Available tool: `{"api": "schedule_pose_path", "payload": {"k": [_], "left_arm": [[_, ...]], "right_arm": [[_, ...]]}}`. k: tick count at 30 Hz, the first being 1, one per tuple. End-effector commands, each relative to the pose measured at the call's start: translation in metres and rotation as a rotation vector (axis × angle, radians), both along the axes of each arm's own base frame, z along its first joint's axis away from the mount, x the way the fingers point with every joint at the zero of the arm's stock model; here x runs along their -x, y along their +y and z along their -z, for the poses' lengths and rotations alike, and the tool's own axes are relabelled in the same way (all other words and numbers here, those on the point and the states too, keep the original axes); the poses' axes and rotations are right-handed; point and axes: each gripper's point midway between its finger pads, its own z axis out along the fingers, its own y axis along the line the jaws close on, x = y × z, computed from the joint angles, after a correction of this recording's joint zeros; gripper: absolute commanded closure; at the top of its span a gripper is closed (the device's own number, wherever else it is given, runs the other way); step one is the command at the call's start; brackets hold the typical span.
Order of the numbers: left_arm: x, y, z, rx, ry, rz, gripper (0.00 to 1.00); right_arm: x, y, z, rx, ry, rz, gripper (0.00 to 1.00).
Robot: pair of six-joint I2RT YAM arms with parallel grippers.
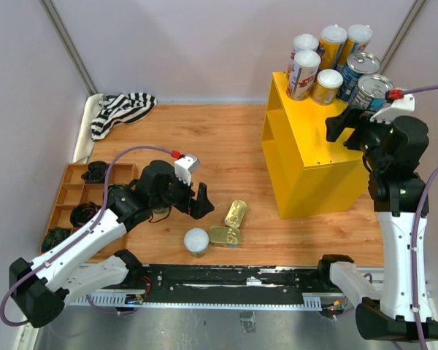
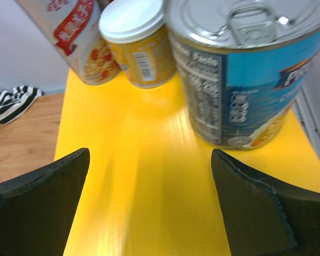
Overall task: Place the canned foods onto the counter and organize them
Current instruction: Pick up the canned food from the center of the board.
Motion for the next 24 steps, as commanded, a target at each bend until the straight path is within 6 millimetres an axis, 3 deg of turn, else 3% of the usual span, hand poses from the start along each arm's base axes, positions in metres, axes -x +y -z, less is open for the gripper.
{"api": "schedule_pose_path", "payload": {"k": [1, 8, 15, 21, 24], "left_arm": [[-0.001, 0.007, -0.004, -0.038, -0.012, -0.099, 0.0], [0.009, 0.027, -0.012, -0.001, -0.013, -0.272, 0.0], [0.046, 0.02, 0.032, -0.091, 0.13, -0.269, 0.0], [0.063, 0.003, 0.045, -0.109, 0.141, -0.237, 0.0], [0.071, -0.001, 0.062, -0.154, 0.176, -0.222, 0.0]], "right_arm": [[0.012, 0.033, -0.003, -0.03, -0.038, -0.147, 0.03], [0.016, 0.071, 0.01, 0.013, -0.048, -0.282, 0.0], [0.015, 0.097, 0.014, 0.033, -0.068, -0.367, 0.01], [0.02, 0.099, 0.016, 0.034, -0.074, -0.387, 0.01], [0.023, 0.1, 0.019, 0.03, -0.07, -0.396, 0.02]]}}
